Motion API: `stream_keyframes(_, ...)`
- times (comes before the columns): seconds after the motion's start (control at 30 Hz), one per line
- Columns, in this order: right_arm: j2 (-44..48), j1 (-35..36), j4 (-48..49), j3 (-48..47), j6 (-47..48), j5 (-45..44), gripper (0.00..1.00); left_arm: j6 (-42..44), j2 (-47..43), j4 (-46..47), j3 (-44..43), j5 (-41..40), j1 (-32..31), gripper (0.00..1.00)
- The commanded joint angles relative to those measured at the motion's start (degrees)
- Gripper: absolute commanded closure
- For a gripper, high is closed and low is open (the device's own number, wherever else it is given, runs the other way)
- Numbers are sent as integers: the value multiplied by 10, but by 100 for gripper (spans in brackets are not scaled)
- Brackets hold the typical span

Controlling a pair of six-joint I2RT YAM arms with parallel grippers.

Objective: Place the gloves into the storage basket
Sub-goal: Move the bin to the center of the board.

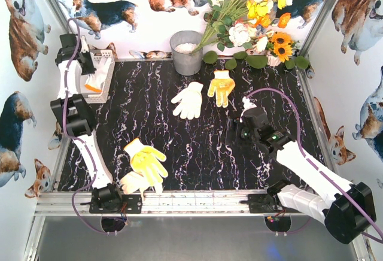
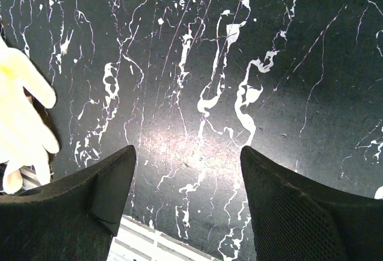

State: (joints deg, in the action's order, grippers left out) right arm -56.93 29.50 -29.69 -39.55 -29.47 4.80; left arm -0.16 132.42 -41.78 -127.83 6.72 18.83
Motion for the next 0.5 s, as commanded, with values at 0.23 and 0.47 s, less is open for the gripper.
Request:
stream_keyframes(0.23, 2, -3, 37, -5, -9, 7, 28, -19, 43, -45, -85, -7, 25, 100)
stream_keyframes(0.47, 0, -3, 42, -4, -8, 10, 28, -34, 59, -51, -81, 58, 36, 100)
